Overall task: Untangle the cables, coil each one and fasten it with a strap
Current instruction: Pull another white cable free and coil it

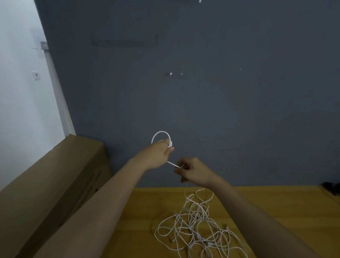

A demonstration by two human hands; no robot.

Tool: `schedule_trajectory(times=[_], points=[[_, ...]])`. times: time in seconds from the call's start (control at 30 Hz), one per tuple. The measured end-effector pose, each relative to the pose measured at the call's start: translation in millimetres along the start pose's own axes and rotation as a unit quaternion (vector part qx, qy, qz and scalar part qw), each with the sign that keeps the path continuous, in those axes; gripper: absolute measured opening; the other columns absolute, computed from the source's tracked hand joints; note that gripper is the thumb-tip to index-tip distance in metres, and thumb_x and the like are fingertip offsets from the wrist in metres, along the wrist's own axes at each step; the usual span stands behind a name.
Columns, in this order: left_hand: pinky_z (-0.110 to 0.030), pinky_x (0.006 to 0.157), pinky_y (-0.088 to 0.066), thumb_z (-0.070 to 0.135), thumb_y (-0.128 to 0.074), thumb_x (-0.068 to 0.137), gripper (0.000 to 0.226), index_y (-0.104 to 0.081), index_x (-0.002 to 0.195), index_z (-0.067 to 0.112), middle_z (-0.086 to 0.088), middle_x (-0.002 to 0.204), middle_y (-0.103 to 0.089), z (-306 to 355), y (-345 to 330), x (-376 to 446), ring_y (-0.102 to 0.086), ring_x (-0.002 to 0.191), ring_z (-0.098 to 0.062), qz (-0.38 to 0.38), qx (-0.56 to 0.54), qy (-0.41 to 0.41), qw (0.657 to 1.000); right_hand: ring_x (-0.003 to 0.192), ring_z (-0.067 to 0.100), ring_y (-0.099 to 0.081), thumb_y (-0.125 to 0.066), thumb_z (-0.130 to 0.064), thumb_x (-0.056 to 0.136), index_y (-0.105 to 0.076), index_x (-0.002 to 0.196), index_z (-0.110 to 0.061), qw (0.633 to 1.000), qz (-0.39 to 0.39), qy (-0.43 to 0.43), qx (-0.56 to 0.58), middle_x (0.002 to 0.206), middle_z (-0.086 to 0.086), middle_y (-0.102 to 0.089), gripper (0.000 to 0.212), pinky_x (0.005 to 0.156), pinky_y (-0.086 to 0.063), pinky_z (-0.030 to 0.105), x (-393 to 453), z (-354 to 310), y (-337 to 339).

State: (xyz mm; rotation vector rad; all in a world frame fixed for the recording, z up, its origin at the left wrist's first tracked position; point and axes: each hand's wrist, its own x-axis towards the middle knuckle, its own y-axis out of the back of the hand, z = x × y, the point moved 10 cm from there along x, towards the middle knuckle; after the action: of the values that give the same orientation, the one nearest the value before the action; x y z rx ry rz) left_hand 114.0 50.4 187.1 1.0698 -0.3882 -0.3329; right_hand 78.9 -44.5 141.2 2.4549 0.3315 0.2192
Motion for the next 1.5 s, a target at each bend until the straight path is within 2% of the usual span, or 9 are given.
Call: schedule_trajectory(times=[0.2,0.33,0.47,0.63,0.77,0.97,1.2,1.37,1.5], points=[[-0.035,0.067,-0.041,0.05,-0.045,0.095,0.046,-0.058,0.082,0.008,-0.003,0.078,-0.058,0,24,-7,-0.056,0.074,-0.019,0.009,-0.002,-0.017,1.0,0.054,0.008,-0.054,-0.048,-0.028,0.099,-0.062,0.072,-0.015,0.99,-0.042,-0.101,-0.092,0.063,0.0,-0.06,0.033,0.058,-0.042,0.022,6,46,-9],[-0.03,0.057,-0.031,0.062,-0.053,0.086,0.054,-0.048,0.07,0.011,0.005,0.062,-0.043,0,49,-8,-0.042,0.056,-0.011,-0.004,0.025,-0.024,0.999,0.048,0.012,-0.049,-0.057,-0.047,0.091,-0.07,0.068,-0.014,0.975,0.139,-0.104,-0.136,0.055,0.001,-0.057,0.043,0.051,-0.036,0.026,20,26,61],[-0.013,0.047,-0.034,0.045,-0.046,0.097,0.042,-0.057,0.074,0.012,0.011,0.043,-0.045,15,93,0,-0.04,0.04,-0.001,0.062,-0.189,-0.042,0.979,0.03,0.005,-0.039,-0.067,-0.051,0.082,-0.058,0.047,-0.014,0.929,0.357,-0.038,0.095,0.032,-0.006,-0.043,0.053,0.045,-0.034,0.022,23,-52,150],[-0.014,0.044,-0.029,0.049,-0.038,0.099,0.045,-0.037,0.064,0.019,0.002,0.053,-0.035,52,143,5,-0.034,0.041,-0.003,0.12,-0.255,-0.092,0.955,0.049,0.002,-0.047,-0.075,-0.041,0.078,-0.059,0.057,-0.023,0.868,0.465,0.143,0.101,0.054,-0.009,-0.056,0.031,0.05,-0.04,0.017,2,-162,224],[-0.019,0.043,-0.027,0.044,-0.029,0.102,0.048,-0.033,0.06,0.022,0.007,0.043,-0.029,67,131,-2,-0.024,0.04,-0.011,0.057,-0.37,-0.103,0.922,0.078,0.01,-0.06,-0.061,-0.021,0.093,-0.07,0.097,-0.01,0.892,0.416,0.178,0.018,0.094,0.009,-0.068,0.015,0.074,-0.048,0.022,2,-156,213],[-0.023,0.041,-0.018,0.054,-0.039,0.088,0.046,-0.037,0.052,0.024,0.007,0.04,-0.023,89,113,-15,-0.017,0.034,-0.007,0.006,-0.584,-0.116,0.804,0.044,0.01,-0.047,-0.051,-0.022,0.098,-0.056,0.067,-0.014,0.956,0.271,0.071,0.081,0.054,0.005,-0.048,0.032,0.053,-0.044,0.024,28,-90,134],[-0.02,0.048,-0.029,0.029,-0.031,0.104,0.035,-0.037,0.072,0.015,0.004,0.051,-0.035,57,91,-8,-0.025,0.04,-0.006,0.096,-0.635,-0.081,0.762,0.038,0.008,-0.04,-0.041,-0.028,0.102,-0.058,0.079,-0.008,0.988,0.107,-0.003,0.113,0.051,0.005,-0.042,0.035,0.04,-0.035,0.021,15,-15,17],[-0.025,0.064,-0.038,0.028,-0.029,0.105,0.027,-0.036,0.081,0.018,0.004,0.067,-0.052,25,66,7,-0.045,0.046,-0.003,0.163,-0.464,-0.006,0.871,0.069,0.018,-0.053,-0.034,-0.036,0.103,-0.059,0.103,-0.014,0.989,0.059,0.023,-0.133,0.075,0.001,-0.058,0.033,0.065,-0.038,0.032,-12,0,-14],[-0.028,0.074,-0.047,0.032,-0.031,0.103,0.019,-0.037,0.087,0.024,-0.002,0.083,-0.059,21,12,16,-0.058,0.06,-0.007,0.083,-0.292,0.007,0.953,0.067,0.037,-0.058,-0.037,-0.032,0.101,-0.055,0.098,-0.011,0.927,0.126,0.162,-0.313,0.081,0.013,-0.062,0.028,0.053,-0.038,0.038,-45,-31,-6]])
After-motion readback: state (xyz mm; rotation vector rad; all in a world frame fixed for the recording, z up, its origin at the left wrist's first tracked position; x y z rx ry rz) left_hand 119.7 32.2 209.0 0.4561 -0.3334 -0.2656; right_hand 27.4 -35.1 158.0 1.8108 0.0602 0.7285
